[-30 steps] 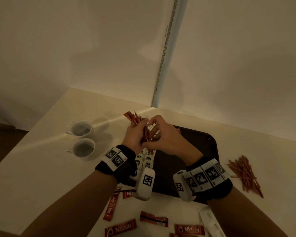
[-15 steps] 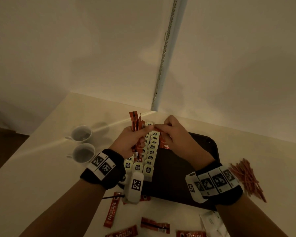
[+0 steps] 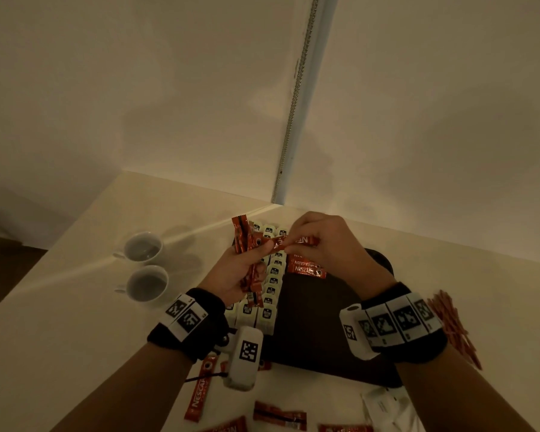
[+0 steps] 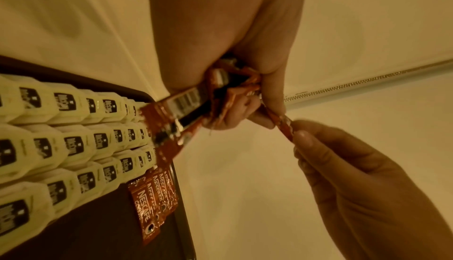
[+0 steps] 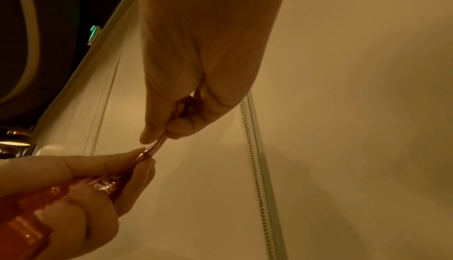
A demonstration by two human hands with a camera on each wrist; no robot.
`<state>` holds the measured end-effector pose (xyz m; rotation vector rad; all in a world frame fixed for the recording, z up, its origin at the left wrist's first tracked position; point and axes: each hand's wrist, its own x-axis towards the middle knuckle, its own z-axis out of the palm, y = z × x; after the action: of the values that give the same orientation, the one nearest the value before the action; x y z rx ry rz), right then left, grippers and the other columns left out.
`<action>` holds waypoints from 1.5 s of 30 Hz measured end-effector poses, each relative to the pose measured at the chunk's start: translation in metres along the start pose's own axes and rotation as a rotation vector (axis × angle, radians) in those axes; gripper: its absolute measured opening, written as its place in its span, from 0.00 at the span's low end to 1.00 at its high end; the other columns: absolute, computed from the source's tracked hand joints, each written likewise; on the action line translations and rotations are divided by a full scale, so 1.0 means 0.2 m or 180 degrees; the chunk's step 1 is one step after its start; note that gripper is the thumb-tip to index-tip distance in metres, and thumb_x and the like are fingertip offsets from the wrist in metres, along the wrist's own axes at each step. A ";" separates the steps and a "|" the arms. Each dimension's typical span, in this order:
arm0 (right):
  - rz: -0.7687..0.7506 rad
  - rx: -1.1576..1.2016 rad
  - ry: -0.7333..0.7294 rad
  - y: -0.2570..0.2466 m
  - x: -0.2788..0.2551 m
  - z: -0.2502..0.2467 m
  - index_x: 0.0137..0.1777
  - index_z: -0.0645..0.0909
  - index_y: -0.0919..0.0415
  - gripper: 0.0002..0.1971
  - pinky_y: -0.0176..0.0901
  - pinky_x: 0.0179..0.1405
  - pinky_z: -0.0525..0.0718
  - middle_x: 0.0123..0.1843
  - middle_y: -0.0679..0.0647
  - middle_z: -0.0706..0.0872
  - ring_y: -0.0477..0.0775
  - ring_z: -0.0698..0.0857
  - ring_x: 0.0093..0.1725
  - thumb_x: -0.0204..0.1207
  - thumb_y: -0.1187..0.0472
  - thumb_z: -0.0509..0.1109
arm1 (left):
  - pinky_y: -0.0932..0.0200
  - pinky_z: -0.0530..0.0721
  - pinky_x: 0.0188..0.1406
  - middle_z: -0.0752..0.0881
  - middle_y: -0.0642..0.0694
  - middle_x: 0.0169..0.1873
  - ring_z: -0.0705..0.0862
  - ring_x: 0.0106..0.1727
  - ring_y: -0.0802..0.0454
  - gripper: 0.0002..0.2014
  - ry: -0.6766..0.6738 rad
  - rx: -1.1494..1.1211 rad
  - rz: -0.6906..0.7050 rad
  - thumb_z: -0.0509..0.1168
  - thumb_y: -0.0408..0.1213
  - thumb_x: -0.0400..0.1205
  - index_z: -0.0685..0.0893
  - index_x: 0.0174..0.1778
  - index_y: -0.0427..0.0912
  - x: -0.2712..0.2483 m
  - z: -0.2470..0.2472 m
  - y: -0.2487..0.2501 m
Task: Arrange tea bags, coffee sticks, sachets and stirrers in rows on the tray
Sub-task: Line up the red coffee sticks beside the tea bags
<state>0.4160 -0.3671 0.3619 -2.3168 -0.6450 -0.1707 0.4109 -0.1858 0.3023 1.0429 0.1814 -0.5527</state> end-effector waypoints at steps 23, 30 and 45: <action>0.1888 0.2053 0.0583 0.00 -0.01 0.03 0.53 0.82 0.63 0.13 0.35 0.35 0.86 0.49 0.61 0.83 0.53 0.88 0.44 0.69 0.71 0.76 | 0.67 0.75 0.23 0.81 0.47 0.27 0.74 0.22 0.59 0.05 0.0284 0.1382 0.0608 0.75 0.32 0.73 0.86 0.42 0.43 0.00 0.10 0.05; 0.2543 0.2626 0.0515 0.03 -0.07 0.06 0.50 0.83 0.69 0.09 0.36 0.39 0.89 0.47 0.62 0.87 0.50 0.89 0.38 0.79 0.62 0.66 | 0.67 0.75 0.25 0.89 0.44 0.34 0.74 0.22 0.60 0.02 0.0656 0.1594 0.0800 0.73 0.36 0.76 0.88 0.42 0.42 0.00 0.05 0.11; 0.2286 0.2475 -0.0103 0.18 -0.11 0.07 0.56 0.84 0.63 0.10 0.34 0.44 0.85 0.53 0.58 0.87 0.48 0.88 0.46 0.77 0.68 0.67 | 0.64 0.76 0.36 0.85 0.56 0.26 0.79 0.22 0.68 0.03 0.0927 0.2119 0.1078 0.76 0.36 0.73 0.90 0.40 0.46 0.03 0.05 0.08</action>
<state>0.4129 -0.3892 0.3238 -1.6490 0.1399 0.3887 0.4225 -0.1910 0.3172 1.7634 0.0702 -0.1404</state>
